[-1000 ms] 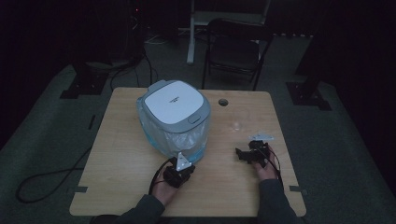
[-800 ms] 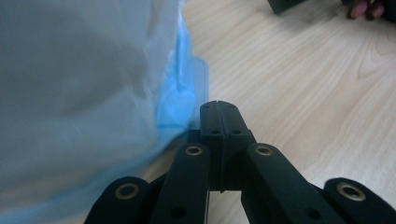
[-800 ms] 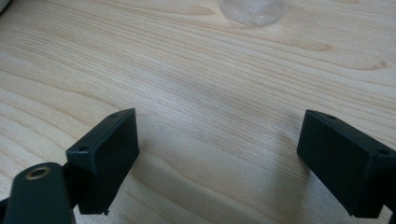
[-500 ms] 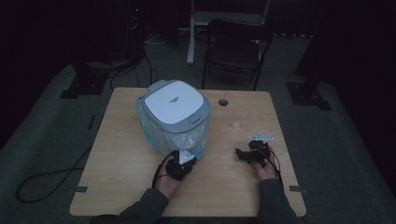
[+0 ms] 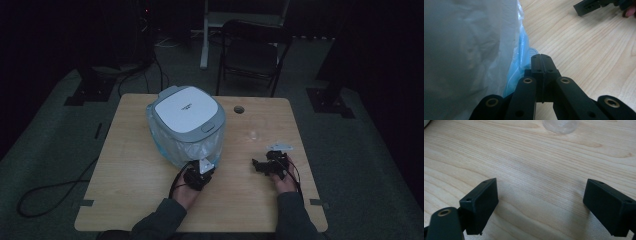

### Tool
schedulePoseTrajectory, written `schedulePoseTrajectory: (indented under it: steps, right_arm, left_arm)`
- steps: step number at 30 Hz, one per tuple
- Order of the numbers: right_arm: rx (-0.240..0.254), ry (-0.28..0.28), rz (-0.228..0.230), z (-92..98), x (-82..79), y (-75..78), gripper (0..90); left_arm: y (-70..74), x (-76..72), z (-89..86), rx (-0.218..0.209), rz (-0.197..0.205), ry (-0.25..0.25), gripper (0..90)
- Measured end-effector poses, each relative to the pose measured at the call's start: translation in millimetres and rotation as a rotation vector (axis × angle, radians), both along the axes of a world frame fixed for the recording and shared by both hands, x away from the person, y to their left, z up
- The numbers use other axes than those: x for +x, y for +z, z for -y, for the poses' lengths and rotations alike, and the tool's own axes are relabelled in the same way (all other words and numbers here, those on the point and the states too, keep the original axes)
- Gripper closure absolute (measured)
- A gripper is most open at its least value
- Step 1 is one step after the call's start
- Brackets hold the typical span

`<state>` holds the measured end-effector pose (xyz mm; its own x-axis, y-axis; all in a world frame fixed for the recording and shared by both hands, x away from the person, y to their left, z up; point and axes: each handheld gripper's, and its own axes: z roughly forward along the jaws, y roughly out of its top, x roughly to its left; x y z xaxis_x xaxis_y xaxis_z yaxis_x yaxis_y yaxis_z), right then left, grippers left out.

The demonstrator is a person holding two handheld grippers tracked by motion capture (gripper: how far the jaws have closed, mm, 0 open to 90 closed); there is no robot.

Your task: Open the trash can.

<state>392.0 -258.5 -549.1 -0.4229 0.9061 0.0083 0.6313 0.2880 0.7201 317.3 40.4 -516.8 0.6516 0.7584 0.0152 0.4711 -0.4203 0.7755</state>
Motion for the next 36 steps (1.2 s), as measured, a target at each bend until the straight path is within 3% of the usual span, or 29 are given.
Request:
schedulePoseTrajectory:
  steps: [7, 11, 20, 28, 36]
  right_arm:
    - [0.000, 0.000, 0.000, 0.0, 0.0, 0.0, 11.8]
    - [0.000, 0.001, 0.001, 0.0, -0.1, -0.1, 11.8]
    - [-0.002, 0.004, 0.000, -0.1, -0.4, 0.0, 11.8]
    - [-0.001, 0.006, 0.001, -0.2, -0.4, 0.0, 11.8]
    - [-0.001, 0.008, 0.002, -0.3, -0.4, -0.1, 11.8]
  left_arm:
    - [-6.5, 1.8, 2.1, 0.039, 0.033, 0.025, 90.0]
    - [-7.4, 2.5, 1.9, 0.052, 0.027, 0.023, 90.0]
    - [-12.6, 2.8, 1.1, 0.048, 0.024, 0.017, 90.0]
    - [-19.6, 4.9, 2.8, 0.069, 0.011, 0.011, 90.0]
    - [-20.8, 4.4, 2.3, 0.055, 0.011, 0.017, 90.0]
